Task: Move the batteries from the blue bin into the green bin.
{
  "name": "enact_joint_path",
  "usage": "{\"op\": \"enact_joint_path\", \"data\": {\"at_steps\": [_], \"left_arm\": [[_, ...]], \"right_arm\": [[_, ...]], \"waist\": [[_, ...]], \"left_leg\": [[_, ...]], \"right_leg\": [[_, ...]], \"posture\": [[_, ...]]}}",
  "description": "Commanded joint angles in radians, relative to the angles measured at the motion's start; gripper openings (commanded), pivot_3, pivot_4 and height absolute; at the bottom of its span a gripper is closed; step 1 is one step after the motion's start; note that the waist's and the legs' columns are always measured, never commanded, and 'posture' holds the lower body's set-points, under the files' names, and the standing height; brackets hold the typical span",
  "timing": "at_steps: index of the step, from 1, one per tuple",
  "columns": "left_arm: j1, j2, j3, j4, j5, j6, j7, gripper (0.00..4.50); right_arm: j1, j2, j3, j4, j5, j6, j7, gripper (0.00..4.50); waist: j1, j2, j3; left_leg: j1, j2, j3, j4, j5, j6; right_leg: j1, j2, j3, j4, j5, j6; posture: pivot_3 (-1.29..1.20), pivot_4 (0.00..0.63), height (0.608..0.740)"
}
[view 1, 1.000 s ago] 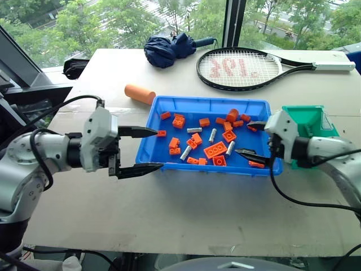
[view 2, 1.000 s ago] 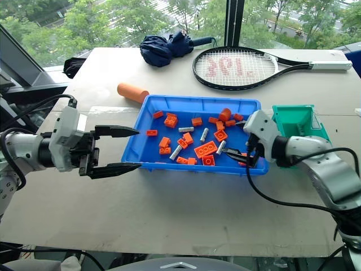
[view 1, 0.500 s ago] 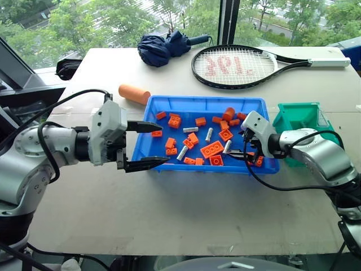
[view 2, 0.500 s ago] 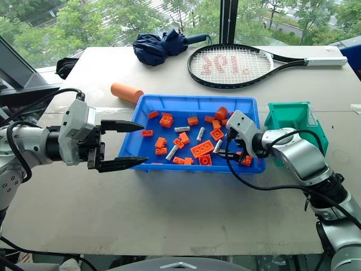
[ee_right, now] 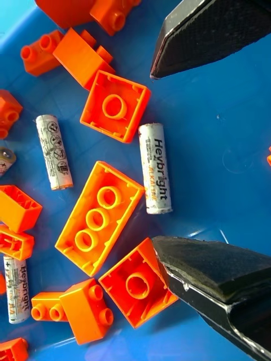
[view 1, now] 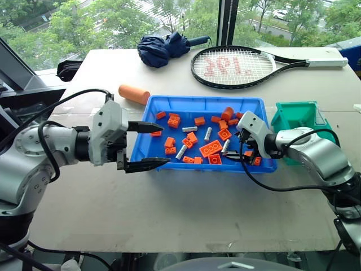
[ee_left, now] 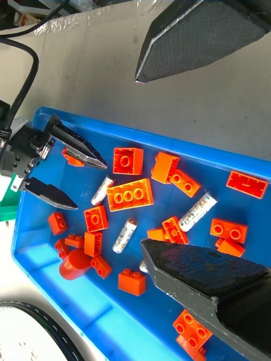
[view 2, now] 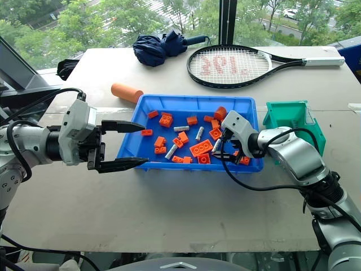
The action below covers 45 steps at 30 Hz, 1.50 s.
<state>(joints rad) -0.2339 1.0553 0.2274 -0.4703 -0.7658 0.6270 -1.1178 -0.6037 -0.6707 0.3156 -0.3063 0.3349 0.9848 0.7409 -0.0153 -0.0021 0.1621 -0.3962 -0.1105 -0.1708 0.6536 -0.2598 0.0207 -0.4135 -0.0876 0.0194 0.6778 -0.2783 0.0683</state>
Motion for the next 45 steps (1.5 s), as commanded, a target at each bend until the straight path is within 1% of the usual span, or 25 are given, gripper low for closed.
{"op": "enact_joint_path", "data": {"at_steps": [1,5,8,12,15,17,20,24,28,33,39,45], "left_arm": [[-0.022,0.005,0.015,0.005,0.005,-0.011,-0.010,4.50],[-0.032,0.008,0.010,0.023,0.016,-0.016,-0.024,4.50],[-0.042,0.005,0.005,0.031,0.022,-0.017,-0.033,4.50],[-0.038,0.004,0.005,0.032,0.032,-0.018,-0.039,4.50],[-0.030,0.007,0.012,0.026,0.035,-0.015,-0.043,4.50],[-0.028,0.009,0.014,0.020,0.036,-0.012,-0.042,4.50],[-0.014,0.011,0.017,-0.004,0.031,-0.003,-0.037,4.50],[-0.002,0.010,0.024,-0.012,0.027,-0.001,-0.038,4.50],[0.006,0.012,0.030,-0.009,0.044,-0.017,-0.036,4.50],[0.014,0.015,0.040,-0.007,0.042,-0.021,-0.043,4.50],[0.036,0.010,0.056,-0.015,0.047,-0.030,-0.033,4.50],[0.062,0.007,0.070,-0.021,0.053,-0.042,-0.029,4.50]], "right_arm": [[-0.043,-0.010,0.012,-0.013,-0.021,-0.103,0.064,4.47],[-0.092,-0.049,0.053,0.059,-0.065,-0.246,0.190,4.47],[-0.132,-0.062,0.093,0.150,-0.098,-0.444,0.340,4.47],[-0.186,-0.023,0.128,0.323,-0.152,-0.609,0.445,4.47],[-0.239,0.005,0.160,0.463,-0.201,-0.770,0.551,4.47],[-0.273,0.024,0.166,0.538,-0.217,-0.832,0.608,4.47],[-0.336,0.040,0.203,0.679,-0.275,-0.978,0.712,4.47],[-0.394,0.076,0.230,0.816,-0.323,-1.126,0.810,4.47],[-0.450,0.141,0.231,0.944,-0.356,-1.229,0.860,4.47],[-0.516,0.193,0.251,1.074,-0.407,-1.305,0.873,4.47],[-0.573,0.200,0.319,1.171,-0.430,-1.347,0.874,4.47],[-0.602,0.179,0.430,1.189,-0.401,-1.337,0.874,4.47]], "waist": [[-0.001,0.000,0.000],[-0.001,0.000,0.000],[-0.001,0.000,0.000],[-0.006,0.000,0.000],[-0.013,0.000,0.000],[-0.016,0.000,0.000],[-0.024,0.000,0.000],[-0.027,0.000,0.000],[-0.031,0.000,0.000],[-0.029,0.000,0.000],[-0.029,0.000,0.000],[-0.029,0.000,0.000]], "left_leg": [[0.000,0.000,0.000,0.000,0.000,0.000],[0.000,0.000,0.000,0.000,0.000,0.000],[0.000,0.000,0.000,0.000,0.000,0.000],[0.000,0.000,0.000,0.000,0.000,0.000],[0.000,0.000,0.000,0.000,0.000,-0.001],[0.000,0.000,0.000,0.000,0.000,-0.001],[0.000,0.000,0.000,0.001,0.000,-0.001],[0.000,0.000,0.000,0.001,0.001,-0.001],[0.000,0.000,0.000,0.000,0.001,-0.002],[0.000,0.000,0.000,0.000,0.001,-0.002],[0.000,0.000,0.000,0.000,0.001,-0.002],[0.000,0.000,-0.001,0.000,0.001,-0.002]], "right_leg": [[0.000,0.000,0.000,0.000,0.000,0.000],[0.000,0.000,0.000,0.000,0.000,0.000],[0.000,0.000,0.000,0.000,0.000,0.000],[0.000,0.001,0.000,0.000,0.000,0.000],[0.000,0.001,0.000,0.000,0.000,0.000],[0.000,0.001,0.000,0.000,0.000,0.000],[0.000,0.001,0.000,0.000,0.000,0.000],[0.000,0.001,0.000,0.000,0.000,0.000],[-0.002,0.002,0.000,0.001,0.000,0.000],[-0.002,0.002,0.000,0.001,0.000,0.000],[-0.002,0.002,0.000,0.001,0.000,0.000],[-0.002,0.002,0.001,0.001,0.000,0.000]], "posture": [[0.00,0.150,0.740],[0.00,0.150,0.740],[0.00,0.150,0.740],[0.00,0.150,0.740],[0.00,0.150,0.740],[0.00,0.150,0.740],[0.00,0.150,0.740],[0.00,0.150,0.740],[0.00,0.150,0.740],[0.00,0.150,0.740],[0.00,0.150,0.740],[0.00,0.150,0.740]]}}
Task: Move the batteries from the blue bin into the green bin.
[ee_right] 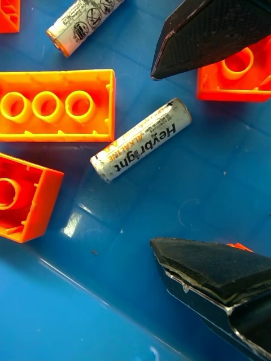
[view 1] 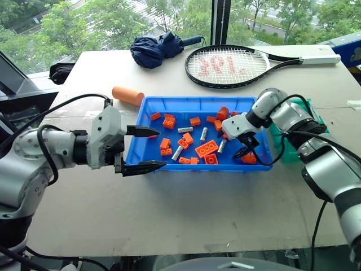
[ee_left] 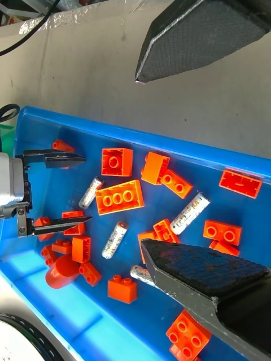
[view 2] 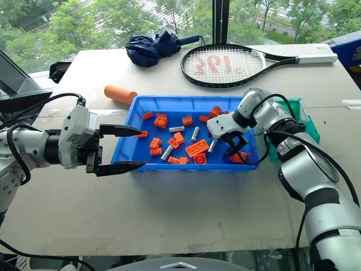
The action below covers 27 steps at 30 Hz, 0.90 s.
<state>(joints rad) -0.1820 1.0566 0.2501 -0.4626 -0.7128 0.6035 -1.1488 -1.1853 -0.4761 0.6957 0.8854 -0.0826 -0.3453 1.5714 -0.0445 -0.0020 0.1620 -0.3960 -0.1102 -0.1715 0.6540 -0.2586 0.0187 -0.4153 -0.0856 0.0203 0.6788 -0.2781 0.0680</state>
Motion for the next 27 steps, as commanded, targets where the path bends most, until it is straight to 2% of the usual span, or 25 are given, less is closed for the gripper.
{"op": "enact_joint_path", "data": {"at_steps": [1,3,6,7,8,10,13,14,20,27], "left_arm": [[0.014,0.006,0.049,-0.029,0.001,-0.020,0.002,4.50],[0.021,0.005,0.054,-0.031,0.002,-0.022,0.001,4.50],[0.032,0.006,0.062,-0.032,0.002,-0.025,0.000,4.50],[0.034,0.007,0.064,-0.032,0.002,-0.026,0.000,4.50],[0.036,0.007,0.066,-0.032,0.002,-0.027,0.000,4.50],[0.040,0.007,0.069,-0.032,0.002,-0.029,-0.001,4.50],[0.043,0.008,0.070,-0.032,0.002,-0.031,-0.001,4.50],[0.044,0.008,0.070,-0.032,0.003,-0.032,-0.001,4.50],[0.037,0.009,0.068,-0.037,-0.002,-0.029,0.001,4.50],[-0.026,-0.015,0.059,-0.040,-0.065,0.002,0.029,4.50]], "right_arm": [[-0.023,-0.016,0.061,-0.003,0.023,-0.007,0.043,4.47],[-0.028,-0.010,0.069,0.001,0.030,-0.008,0.043,4.47],[-0.031,0.002,0.073,-0.005,0.049,0.004,0.043,3.58],[-0.031,0.005,0.076,-0.010,0.055,0.011,0.043,3.41],[-0.031,0.006,0.081,-0.013,0.060,0.015,0.043,2.78],[-0.031,0.007,0.088,-0.016,0.065,0.020,0.043,2.01],[-0.030,0.004,0.099,-0.015,0.066,0.019,0.043,0.40],[-0.029,0.004,0.100,-0.016,0.068,0.022,0.043,0.03],[-0.027,-0.027,0.103,-0.056,0.108,0.037,0.043,0.03],[0.005,-0.183,-0.052,-0.349,0.246,0.327,0.043,0.03]], "waist": [[0.000,0.000,0.000],[0.000,0.000,0.000],[0.000,0.000,0.000],[0.000,0.000,0.000],[-0.001,0.000,0.000],[-0.001,0.000,0.000],[0.000,0.000,0.000],[0.000,0.000,0.000],[0.000,0.000,0.000],[0.004,0.000,0.000]], "left_leg": [[0.000,0.000,0.000,0.000,0.000,0.000],[0.000,0.000,0.000,0.000,0.000,0.000],[0.000,0.000,0.000,0.000,0.000,0.000],[0.000,0.000,0.000,0.000,0.000,0.000],[0.000,0.000,0.000,0.000,0.000,0.000],[0.000,0.000,0.000,0.000,0.000,0.000],[0.000,0.000,0.000,0.000,0.000,0.000],[0.000,0.000,0.000,0.000,0.000,0.000],[0.000,0.000,0.000,0.000,0.000,0.000],[-0.001,0.000,-0.001,0.000,0.000,0.000]], "right_leg": [[0.000,0.000,0.000,0.000,0.000,0.000],[0.000,0.000,0.000,0.000,0.000,0.000],[0.000,0.000,0.000,0.000,0.000,0.000],[0.000,0.000,0.000,0.000,0.000,0.000],[0.000,0.000,0.000,0.000,0.000,0.000],[0.000,0.000,0.000,0.000,0.000,0.000],[0.000,0.000,0.000,0.000,0.000,0.000],[0.000,0.000,0.000,0.000,0.000,0.000],[0.000,0.000,0.000,0.000,0.000,0.000],[-0.001,0.000,0.000,0.000,0.000,0.000]], "posture": [[0.00,0.150,0.740],[0.00,0.150,0.740],[0.00,0.150,0.740],[0.00,0.150,0.740],[0.00,0.150,0.740],[0.00,0.150,0.740],[0.00,0.150,0.740],[0.00,0.150,0.740],[0.00,0.150,0.740],[0.00,0.150,0.740]]}}
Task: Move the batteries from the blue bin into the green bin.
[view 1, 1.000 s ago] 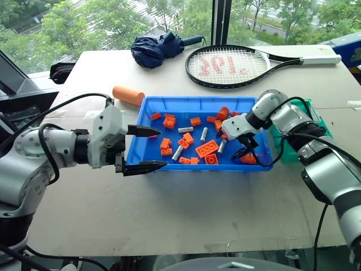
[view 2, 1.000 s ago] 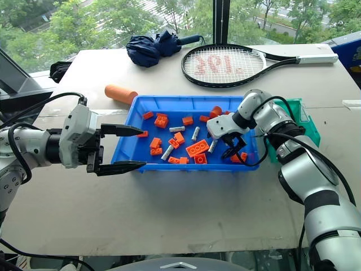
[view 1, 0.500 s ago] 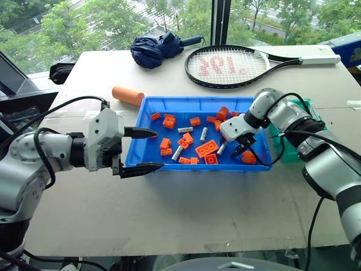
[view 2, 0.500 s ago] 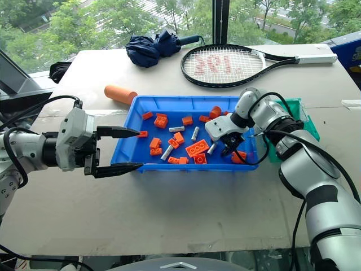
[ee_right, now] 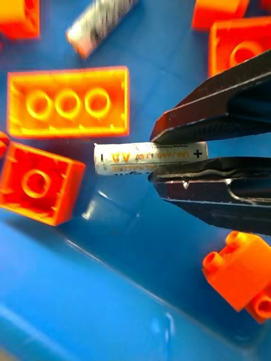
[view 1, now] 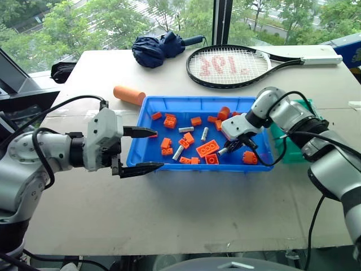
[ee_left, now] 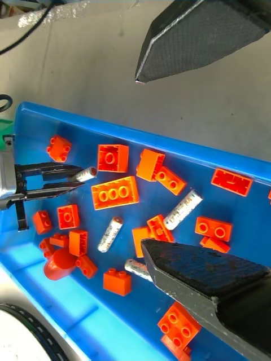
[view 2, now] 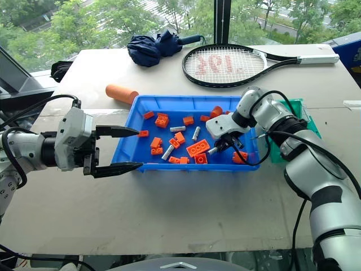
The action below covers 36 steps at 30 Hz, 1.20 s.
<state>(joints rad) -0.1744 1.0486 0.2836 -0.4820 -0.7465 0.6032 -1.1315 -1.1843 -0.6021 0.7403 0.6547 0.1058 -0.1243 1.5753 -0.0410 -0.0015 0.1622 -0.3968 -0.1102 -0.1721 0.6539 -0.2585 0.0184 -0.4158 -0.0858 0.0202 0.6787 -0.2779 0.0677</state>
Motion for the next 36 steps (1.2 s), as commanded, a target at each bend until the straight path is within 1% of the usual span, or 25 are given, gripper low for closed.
{"op": "enact_joint_path", "data": {"at_steps": [1,3,5,10,13,14,17,21,26,27,28,29,32,34,35,36], "left_arm": [[-0.047,-0.011,0.020,-0.018,-0.038,0.005,0.017,4.50],[-0.078,-0.028,0.007,-0.019,-0.057,0.011,0.024,4.50],[-0.118,-0.048,-0.005,-0.022,-0.089,0.024,0.034,4.50],[-0.217,-0.067,-0.030,-0.014,-0.151,0.069,0.046,4.50],[-0.259,-0.061,-0.067,0.007,-0.125,0.065,0.033,4.50],[-0.288,-0.072,-0.087,0.022,-0.114,0.056,0.029,4.50],[-0.351,-0.105,-0.123,0.051,-0.107,0.045,0.028,4.50],[-0.417,-0.153,-0.168,0.072,-0.100,0.043,0.024,4.50],[-0.461,-0.180,-0.200,0.110,-0.066,0.028,-0.001,4.50],[-0.467,-0.182,-0.203,0.117,-0.061,0.024,-0.005,4.50],[-0.470,-0.184,-0.204,0.122,-0.057,0.022,-0.009,4.50],[-0.472,-0.185,-0.205,0.127,-0.052,0.019,-0.013,4.50],[-0.464,-0.175,-0.193,0.145,-0.029,0.010,-0.017,4.50],[-0.453,-0.166,-0.180,0.145,-0.027,0.018,-0.013,4.50],[-0.441,-0.157,-0.170,0.147,-0.019,0.018,-0.011,4.50],[-0.431,-0.145,-0.162,0.151,-0.008,0.017,-0.008,4.50]], "right_arm": [[0.014,-0.085,-0.120,-0.159,0.072,0.134,0.039,0.03],[0.037,-0.141,-0.184,-0.233,0.091,0.207,0.036,0.03],[0.058,-0.194,-0.252,-0.290,0.084,0.311,-0.017,0.03],[0.172,-0.366,-0.441,-0.436,0.086,0.488,-0.118,0.03],[0.251,-0.461,-0.537,-0.508,0.101,0.592,-0.148,0.03],[0.297,-0.505,-0.575,-0.536,0.105,0.627,-0.158,0.03],[0.401,-0.589,-0.650,-0.614,0.106,0.739,-0.205,0.03],[0.535,-0.622,-0.731,-0.700,0.106,0.826,-0.297,0.03],[0.593,-0.612,-0.763,-0.722,0.093,0.839,-0.380,0.03],[0.592,-0.612,-0.760,-0.716,0.085,0.830,-0.394,0.46],[0.591,-0.612,-0.758,-0.713,0.081,0.824,-0.403,0.99],[0.588,-0.614,-0.752,-0.707,0.074,0.821,-0.413,1.22],[0.549,-0.601,-0.738,-0.696,0.071,0.823,-0.430,2.81],[0.507,-0.574,-0.722,-0.684,0.059,0.816,-0.451,3.66],[0.481,-0.553,-0.709,-0.684,0.060,0.813,-0.451,4.22],[0.453,-0.527,-0.695,-0.687,0.063,0.812,-0.451,4.44]], "waist": [[0.001,0.000,0.000],[0.004,0.000,0.000],[0.006,0.000,0.000],[0.012,0.000,0.000],[0.011,0.000,0.000],[0.011,0.000,0.000],[0.018,0.000,0.000],[0.018,0.000,0.000],[0.020,0.000,0.000],[0.021,0.000,0.000],[0.021,0.000,0.000],[0.022,0.000,0.000],[0.025,0.000,0.000],[0.022,0.000,0.000],[0.022,0.000,0.000],[0.021,0.000,0.000]], "left_leg": [[0.000,0.000,0.000,0.000,0.000,0.000],[0.000,0.000,0.000,0.000,0.000,0.000],[-0.001,0.000,0.000,0.000,0.000,0.000],[-0.001,0.000,0.000,0.000,0.000,0.000],[-0.001,0.000,0.001,0.000,0.000,0.000],[-0.001,0.000,0.001,0.000,0.000,0.000],[-0.001,0.000,0.001,0.000,0.000,0.000],[0.000,0.000,0.004,0.000,0.000,0.000],[0.000,0.000,0.005,0.001,0.000,0.000],[0.000,0.000,0.005,0.001,0.000,0.000],[0.000,0.000,0.005,0.001,0.000,0.000],[0.000,0.000,0.005,0.001,0.000,0.000],[0.000,0.000,0.005,0.001,0.000,0.000],[0.000,0.000,0.005,0.001,0.000,0.000],[0.000,0.000,0.005,0.001,0.000,0.000],[0.000,0.000,0.005,0.001,0.000,0.000]], "right_leg": [[0.000,0.000,0.000,0.000,0.000,0.000],[0.000,0.000,0.000,0.000,0.000,0.000],[0.000,-0.001,-0.001,0.000,0.000,0.000],[0.000,-0.001,-0.001,0.000,0.000,0.000],[0.000,-0.001,0.000,0.000,0.000,0.000],[0.000,-0.001,0.000,0.000,0.000,0.000],[0.000,-0.001,0.000,0.000,0.000,0.000],[0.000,-0.001,0.002,0.001,0.000,0.000],[0.000,-0.001,0.003,0.001,0.000,0.000],[0.000,-0.001,0.003,0.001,0.000,0.000],[0.000,-0.001,0.003,0.001,0.000,0.000],[0.000,-0.001,0.003,0.001,0.000,0.000],[0.000,-0.001,0.003,0.001,0.000,0.000],[0.000,-0.001,0.003,0.001,0.000,0.000],[0.000,-0.001,0.003,0.001,0.000,0.000],[0.000,-0.001,0.003,0.001,0.000,0.000]], "posture": [[0.00,0.150,0.740],[0.00,0.150,0.740],[0.00,0.150,0.740],[0.00,0.150,0.740],[0.00,0.150,0.740],[0.00,0.150,0.740],[0.00,0.150,0.740],[0.00,0.150,0.740],[0.00,0.150,0.740],[0.00,0.150,0.740],[0.00,0.150,0.740],[0.00,0.150,0.740],[0.00,0.150,0.740],[0.00,0.150,0.740],[0.00,0.150,0.740],[0.00,0.150,0.740]]}}
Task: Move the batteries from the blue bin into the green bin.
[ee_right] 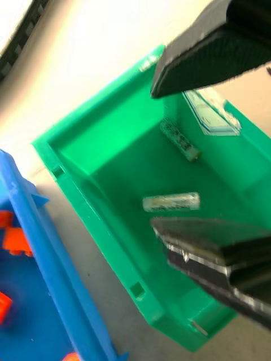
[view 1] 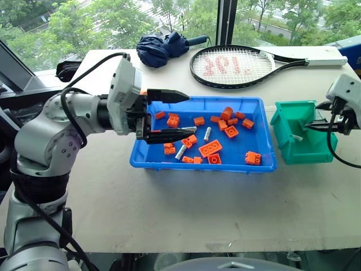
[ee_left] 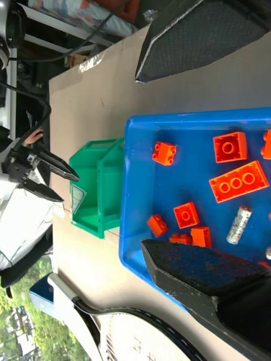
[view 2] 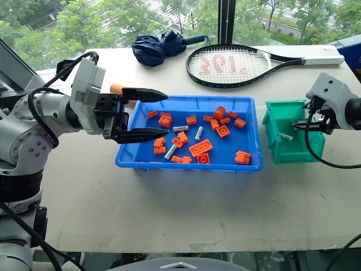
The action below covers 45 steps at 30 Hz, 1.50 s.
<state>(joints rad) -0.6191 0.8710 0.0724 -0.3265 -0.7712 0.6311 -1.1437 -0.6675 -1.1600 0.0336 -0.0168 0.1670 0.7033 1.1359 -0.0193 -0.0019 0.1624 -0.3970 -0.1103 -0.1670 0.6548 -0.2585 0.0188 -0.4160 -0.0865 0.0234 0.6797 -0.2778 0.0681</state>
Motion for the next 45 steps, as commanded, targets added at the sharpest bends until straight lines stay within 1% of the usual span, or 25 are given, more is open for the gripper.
{"op": "enact_joint_path", "data": {"at_steps": [1,3,5,7,10,13,15,17,20,24,27,30,34,37,41,45], "left_arm": [[0.025,0.047,0.057,0.003,0.032,-0.014,0.004,4.50],[0.054,0.084,0.072,0.027,0.068,-0.030,-0.003,4.50],[0.094,0.132,0.089,0.066,0.122,-0.064,-0.020,4.50],[0.126,0.167,0.109,0.104,0.155,-0.095,-0.039,4.50],[0.170,0.209,0.133,0.132,0.180,-0.106,-0.056,4.50],[0.245,0.239,0.168,0.118,0.202,-0.099,-0.053,4.50],[0.297,0.244,0.197,0.090,0.207,-0.091,-0.041,4.50],[0.351,0.242,0.237,0.052,0.202,-0.077,-0.021,4.50],[0.429,0.235,0.297,-0.007,0.186,-0.047,0.004,4.50],[0.497,0.227,0.354,-0.064,0.173,-0.019,0.026,4.50],[0.511,0.226,0.376,-0.087,0.159,-0.001,0.042,4.50],[0.509,0.218,0.384,-0.098,0.138,0.012,0.050,4.50],[0.485,0.213,0.365,-0.094,0.118,0.021,0.056,4.50],[0.456,0.212,0.325,-0.072,0.127,0.008,0.052,4.50],[0.416,0.208,0.279,-0.048,0.134,-0.004,0.042,4.50],[0.378,0.207,0.247,-0.031,0.136,-0.011,0.034,4.50]], "right_arm": [[-0.091,0.063,0.026,-0.021,0.010,-0.012,-0.009,4.44],[-0.145,0.144,0.061,-0.037,0.029,0.006,-0.009,4.44],[-0.197,0.254,0.110,-0.040,0.043,0.027,-0.019,4.44],[-0.237,0.345,0.172,-0.018,0.023,-0.009,-0.021,4.44],[-0.283,0.459,0.247,0.052,-0.012,-0.066,-0.022,4.44],[-0.336,0.594,0.325,0.182,-0.061,-0.119,-0.049,4.44],[-0.362,0.679,0.353,0.257,-0.083,-0.138,-0.076,4.44],[-0.367,0.736,0.372,0.297,-0.096,-0.163,-0.080,4.44],[-0.360,0.784,0.392,0.323,-0.107,-0.165,-0.074,4.44],[-0.347,0.814,0.401,0.323,-0.121,-0.118,-0.090,4.44],[-0.315,0.845,0.341,0.255,-0.109,0.034,-0.194,4.44],[-0.251,0.889,0.268,0.141,-0.092,0.174,-0.314,4.44],[-0.137,0.948,0.226,-0.063,-0.077,0.363,-0.444,4.44],[-0.062,0.990,0.231,-0.144,-0.097,0.433,-0.551,4.44],[-0.022,1.055,0.213,-0.171,-0.111,0.476,-0.676,4.44],[-0.020,1.099,0.186,-0.135,-0.130,0.439,-0.776,4.44]], "waist": [[-0.002,0.000,0.000],[-0.012,0.000,0.000],[-0.017,-0.001,0.000],[-0.025,-0.001,0.000],[-0.024,-0.001,0.000],[-0.023,-0.002,0.000],[-0.024,-0.002,0.000],[-0.022,-0.003,0.000],[-0.022,-0.003,0.000],[-0.024,-0.003,0.000],[-0.024,-0.003,0.000],[-0.024,-0.003,0.000],[-0.024,-0.003,0.000],[-0.024,-0.003,0.000],[-0.025,-0.003,0.000],[-0.025,-0.003,-0.001]], "left_leg": [[0.000,0.000,0.000,0.000,0.000,0.000],[0.000,0.001,0.000,0.000,0.000,0.000],[0.000,0.001,-0.001,0.000,0.000,0.000],[0.000,0.002,-0.001,-0.001,0.000,0.000],[-0.001,0.002,-0.002,-0.001,0.000,0.000],[-0.001,0.001,-0.001,-0.001,0.000,0.000],[-0.001,0.001,-0.002,-0.001,0.000,0.000],[-0.001,0.001,-0.003,-0.001,0.000,0.000],[-0.002,0.001,-0.004,-0.001,0.000,0.000],[-0.002,0.001,-0.004,-0.001,0.000,0.000],[-0.002,0.001,-0.004,-0.001,0.000,-0.001],[-0.002,0.001,-0.005,-0.001,0.001,-0.001],[-0.002,0.001,-0.004,-0.001,0.001,-0.001],[-0.001,0.001,-0.004,-0.001,0.001,-0.001],[-0.001,0.001,-0.003,-0.001,0.001,-0.001],[-0.001,0.001,-0.004,-0.001,0.001,-0.001]], "right_leg": [[0.000,0.000,0.000,0.000,0.000,0.000],[0.000,0.001,0.000,0.000,0.000,0.000],[0.000,0.001,0.000,0.000,0.000,0.000],[0.000,0.001,0.000,0.000,0.000,0.000],[-0.001,0.001,-0.001,0.000,0.000,0.000],[-0.002,0.001,-0.001,-0.001,0.000,0.000],[-0.002,0.001,-0.001,-0.001,0.000,0.000],[-0.002,0.001,-0.001,0.000,0.000,0.000],[-0.002,0.001,-0.002,-0.001,0.000,0.000],[-0.002,0.001,-0.002,0.000,0.000,0.000],[-0.002,0.001,-0.002,0.001,0.000,-0.001],[-0.002,0.001,-0.002,0.001,0.000,-0.001],[-0.002,0.001,-0.002,0.001,0.000,-0.001],[-0.003,0.001,-0.002,0.001,0.000,-0.001],[-0.003,0.001,-0.001,0.002,0.001,-0.001],[-0.003,0.001,-0.001,0.002,0.001,-0.001]], "posture": [[0.00,0.150,0.740],[0.00,0.150,0.740],[0.00,0.150,0.740],[0.00,0.150,0.740],[0.00,0.150,0.740],[0.00,0.150,0.740],[0.00,0.150,0.740],[0.00,0.150,0.740],[0.00,0.150,0.740],[0.00,0.150,0.740],[0.00,0.150,0.740],[0.00,0.150,0.740],[0.00,0.150,0.740],[0.00,0.150,0.740],[0.00,0.150,0.740],[0.00,0.150,0.740]]}}
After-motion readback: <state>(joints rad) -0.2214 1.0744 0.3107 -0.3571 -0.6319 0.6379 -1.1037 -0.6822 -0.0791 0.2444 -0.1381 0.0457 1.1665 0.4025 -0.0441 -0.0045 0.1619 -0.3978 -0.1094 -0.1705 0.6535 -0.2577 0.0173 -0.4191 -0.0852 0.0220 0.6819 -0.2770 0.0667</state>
